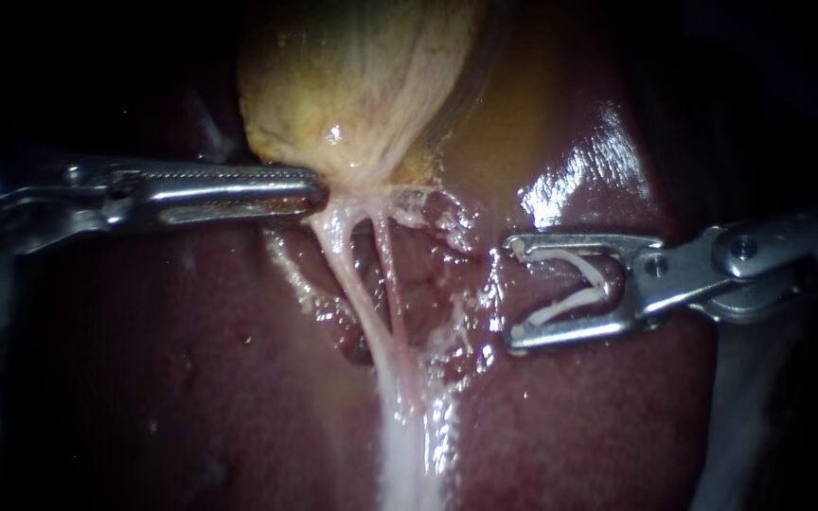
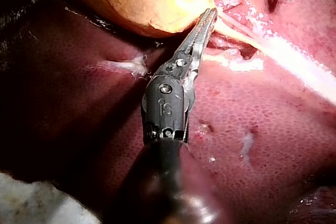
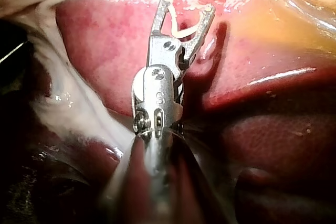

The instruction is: Grabbing gallbladder

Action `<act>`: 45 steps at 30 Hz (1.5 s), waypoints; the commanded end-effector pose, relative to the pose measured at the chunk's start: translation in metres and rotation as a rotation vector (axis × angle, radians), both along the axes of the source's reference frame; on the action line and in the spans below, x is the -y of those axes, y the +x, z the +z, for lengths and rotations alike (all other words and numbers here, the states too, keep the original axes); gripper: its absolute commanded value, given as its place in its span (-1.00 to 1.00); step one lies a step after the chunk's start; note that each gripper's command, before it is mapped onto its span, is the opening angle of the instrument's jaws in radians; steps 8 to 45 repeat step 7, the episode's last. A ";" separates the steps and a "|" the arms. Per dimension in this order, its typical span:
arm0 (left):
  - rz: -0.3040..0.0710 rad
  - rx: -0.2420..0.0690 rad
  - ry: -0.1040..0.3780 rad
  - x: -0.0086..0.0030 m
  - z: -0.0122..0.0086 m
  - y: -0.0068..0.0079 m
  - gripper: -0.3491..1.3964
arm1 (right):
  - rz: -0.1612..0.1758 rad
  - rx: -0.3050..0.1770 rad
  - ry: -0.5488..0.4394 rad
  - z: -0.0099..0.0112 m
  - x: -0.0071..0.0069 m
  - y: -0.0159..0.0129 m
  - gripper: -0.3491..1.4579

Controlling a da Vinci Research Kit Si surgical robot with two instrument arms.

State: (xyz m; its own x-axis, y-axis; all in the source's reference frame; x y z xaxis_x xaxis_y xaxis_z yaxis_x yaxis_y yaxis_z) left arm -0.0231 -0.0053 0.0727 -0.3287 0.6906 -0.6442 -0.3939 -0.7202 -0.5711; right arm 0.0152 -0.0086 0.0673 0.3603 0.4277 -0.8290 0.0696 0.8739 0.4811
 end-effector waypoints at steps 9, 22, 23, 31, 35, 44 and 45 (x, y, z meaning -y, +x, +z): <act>0.001 0.000 0.000 0.0000 0.0000 0.0000 -1.00 | 0.000 0.000 0.000 0.0000 0.0000 0.0000 -0.07; 0.001 0.000 0.000 0.0000 0.0000 0.0000 -1.00 | 0.000 0.000 0.000 0.0000 0.0000 0.0000 -0.07; 0.001 0.000 0.000 0.0000 0.0000 0.0000 -1.00 | 0.000 0.000 0.000 0.0000 0.0000 0.0000 -0.07; 0.001 0.000 0.000 0.0000 0.0000 0.0000 -1.00 | 0.000 0.000 0.000 0.0000 0.0000 0.0000 -0.07; 0.001 0.000 0.000 0.0000 0.0000 0.0000 -1.00 | 0.000 0.000 0.000 0.0000 0.0000 0.0000 -0.07; 0.001 0.000 0.000 0.0000 0.0000 0.0000 -1.00 | 0.000 0.000 0.000 0.0000 0.0000 0.0000 -0.07; 0.001 0.000 0.000 0.0000 0.0000 0.0000 -1.00 | 0.000 0.000 0.000 0.0000 0.0000 0.0000 -0.07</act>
